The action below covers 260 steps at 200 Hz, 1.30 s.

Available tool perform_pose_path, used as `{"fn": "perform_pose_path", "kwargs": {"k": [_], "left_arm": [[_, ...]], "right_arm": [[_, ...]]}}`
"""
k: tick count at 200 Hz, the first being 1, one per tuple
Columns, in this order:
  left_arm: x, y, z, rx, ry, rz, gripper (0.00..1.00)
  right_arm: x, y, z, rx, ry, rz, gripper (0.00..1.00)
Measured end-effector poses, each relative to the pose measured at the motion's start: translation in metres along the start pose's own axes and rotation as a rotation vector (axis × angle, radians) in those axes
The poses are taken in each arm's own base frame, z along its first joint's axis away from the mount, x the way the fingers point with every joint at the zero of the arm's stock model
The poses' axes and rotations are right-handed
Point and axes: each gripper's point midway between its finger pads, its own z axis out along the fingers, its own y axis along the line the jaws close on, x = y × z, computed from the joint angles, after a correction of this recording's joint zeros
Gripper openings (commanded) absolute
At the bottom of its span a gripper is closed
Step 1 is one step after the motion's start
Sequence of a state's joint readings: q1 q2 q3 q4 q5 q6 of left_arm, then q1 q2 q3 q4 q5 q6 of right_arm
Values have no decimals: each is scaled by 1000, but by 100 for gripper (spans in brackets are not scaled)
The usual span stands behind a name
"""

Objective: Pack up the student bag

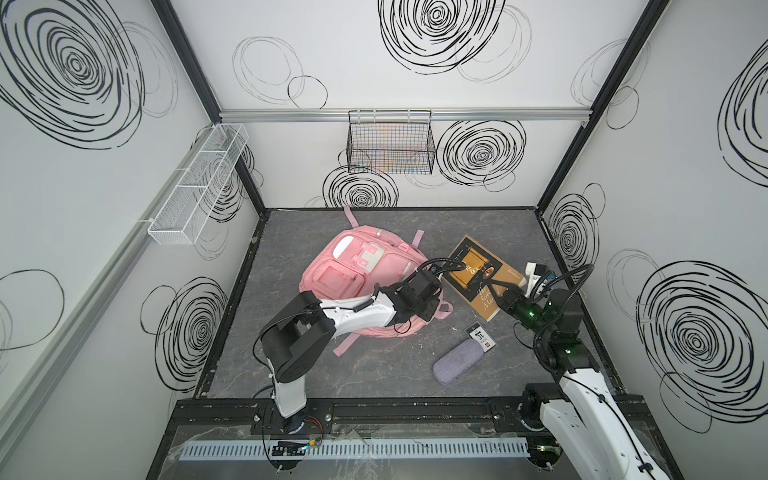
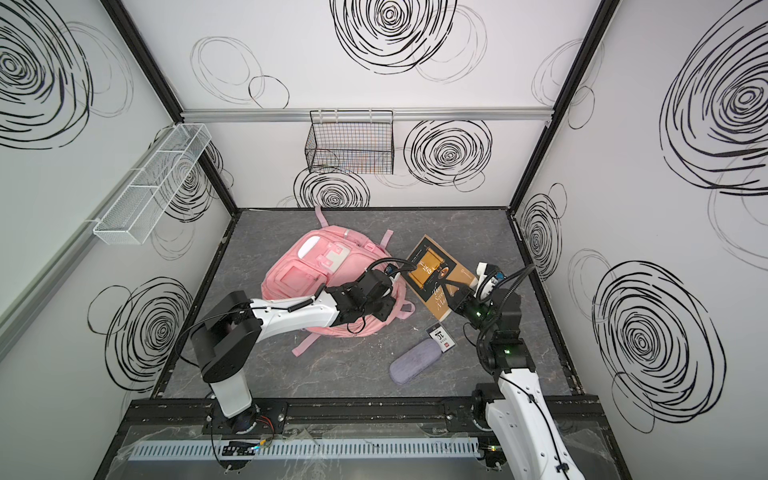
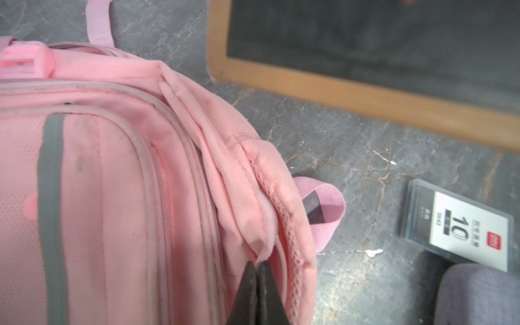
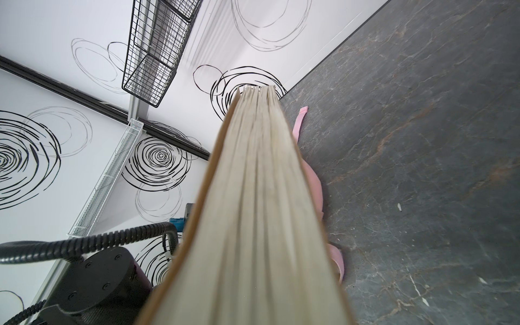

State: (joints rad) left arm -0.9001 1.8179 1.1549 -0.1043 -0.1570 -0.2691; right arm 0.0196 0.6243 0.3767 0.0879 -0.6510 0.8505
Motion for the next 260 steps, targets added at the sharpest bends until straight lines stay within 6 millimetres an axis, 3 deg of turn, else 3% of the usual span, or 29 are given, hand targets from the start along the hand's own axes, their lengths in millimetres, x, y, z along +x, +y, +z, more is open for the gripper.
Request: {"fn": "perform_pose_path", "kwargs": {"k": [28, 49, 104, 130, 173, 225, 260], "left_arm": [[-2, 2, -2, 4, -2, -8, 0], [-12, 5, -16, 11, -28, -21, 0], [-71, 23, -103, 14, -280, -47, 0], [-85, 35, -127, -13, -359, -49, 0], [-91, 42, -135, -34, -392, -40, 0], [-94, 42, -136, -31, -404, -38, 0], [-94, 41, -137, -28, -405, -37, 0]], "right_arm": [[0, 0, 0, 0, 1, 0, 0], [1, -1, 1, 3, 3, 3, 0], [3, -6, 5, 13, 24, 19, 0], [5, -4, 8, -5, 38, 19, 0], [21, -1, 18, -21, 108, 41, 0], [48, 24, 31, -98, 171, 74, 0], [61, 18, 43, -81, 175, 140, 0]]}}
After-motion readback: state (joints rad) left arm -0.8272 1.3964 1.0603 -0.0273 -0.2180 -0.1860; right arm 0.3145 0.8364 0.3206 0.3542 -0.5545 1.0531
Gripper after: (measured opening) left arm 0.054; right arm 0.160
